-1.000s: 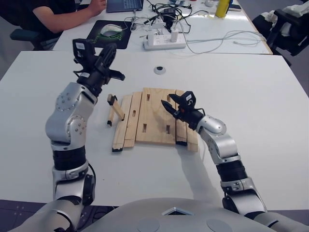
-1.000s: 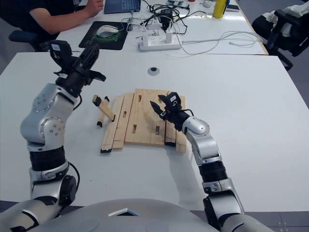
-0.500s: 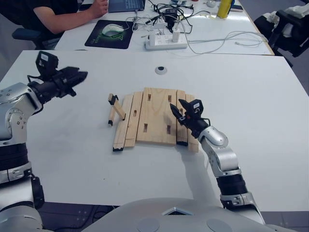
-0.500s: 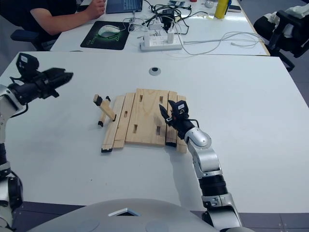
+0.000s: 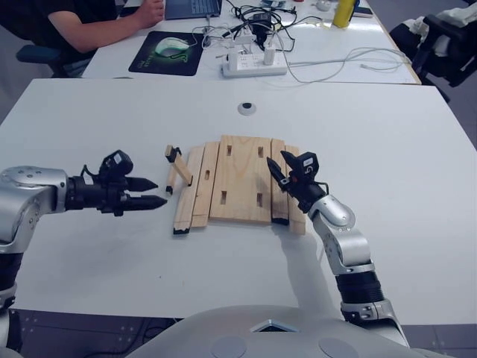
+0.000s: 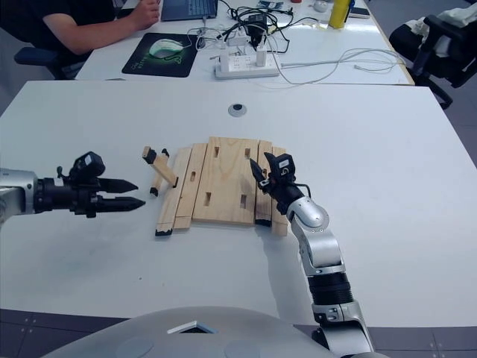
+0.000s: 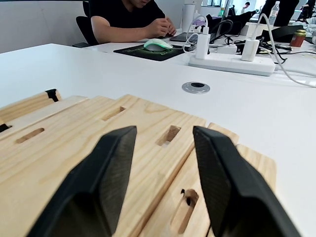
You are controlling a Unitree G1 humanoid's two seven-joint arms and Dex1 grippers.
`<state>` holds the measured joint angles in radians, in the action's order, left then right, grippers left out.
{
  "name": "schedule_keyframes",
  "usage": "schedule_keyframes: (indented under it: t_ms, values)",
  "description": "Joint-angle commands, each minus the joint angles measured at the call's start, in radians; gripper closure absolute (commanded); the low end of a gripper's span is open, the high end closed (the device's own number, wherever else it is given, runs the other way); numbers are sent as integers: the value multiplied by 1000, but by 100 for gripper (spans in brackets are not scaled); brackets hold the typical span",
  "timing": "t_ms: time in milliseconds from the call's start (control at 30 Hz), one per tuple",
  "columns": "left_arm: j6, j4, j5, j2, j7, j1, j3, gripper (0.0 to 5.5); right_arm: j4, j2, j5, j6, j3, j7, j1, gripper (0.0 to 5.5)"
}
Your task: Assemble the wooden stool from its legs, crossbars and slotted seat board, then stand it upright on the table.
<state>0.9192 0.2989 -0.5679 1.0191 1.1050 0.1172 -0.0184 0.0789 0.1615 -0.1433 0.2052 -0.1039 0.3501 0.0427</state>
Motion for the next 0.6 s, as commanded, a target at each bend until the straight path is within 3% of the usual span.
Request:
schedule_keyframes:
  t_ms: [33,100,433,600]
  values:
    - [2,73,5,-31,-49,-37,30,261,17,9,-1,21,-7,14,15,336]
    - [-15,97,22,-39,-71,-63,49,261,21,10,0,27,-12,19,19,336]
    - [-42,133,76,-76,-157,-114,97,125,45,18,0,55,-30,35,15,336]
    - [-13,174,58,-114,-194,-141,114,122,39,20,-1,58,-33,43,25,336]
